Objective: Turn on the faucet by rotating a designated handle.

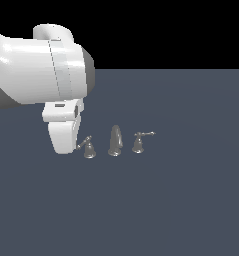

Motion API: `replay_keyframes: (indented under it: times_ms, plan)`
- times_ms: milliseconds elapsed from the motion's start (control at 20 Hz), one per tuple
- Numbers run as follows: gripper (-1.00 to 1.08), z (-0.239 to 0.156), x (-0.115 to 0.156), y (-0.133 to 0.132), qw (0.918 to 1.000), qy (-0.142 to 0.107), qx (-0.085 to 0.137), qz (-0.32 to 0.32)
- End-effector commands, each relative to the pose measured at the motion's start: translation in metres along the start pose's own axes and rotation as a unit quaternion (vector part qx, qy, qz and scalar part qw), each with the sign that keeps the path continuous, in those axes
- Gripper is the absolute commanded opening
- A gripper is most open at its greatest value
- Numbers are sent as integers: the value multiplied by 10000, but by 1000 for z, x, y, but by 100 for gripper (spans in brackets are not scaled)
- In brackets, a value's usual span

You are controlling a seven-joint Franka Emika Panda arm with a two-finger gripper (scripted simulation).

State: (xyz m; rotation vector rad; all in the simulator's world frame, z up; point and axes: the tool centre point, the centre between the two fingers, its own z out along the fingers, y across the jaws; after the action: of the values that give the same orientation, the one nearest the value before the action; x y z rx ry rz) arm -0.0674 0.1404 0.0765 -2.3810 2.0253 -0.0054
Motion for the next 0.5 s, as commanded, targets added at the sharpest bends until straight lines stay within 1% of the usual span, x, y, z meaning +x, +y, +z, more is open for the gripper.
replay_keyframes:
  times_ms: [0, 450]
  plan:
    - [-100, 0, 10, 6, 10000, 14, -17, 25]
    - [-100, -1, 40, 29, 10000, 37, -68, 8]
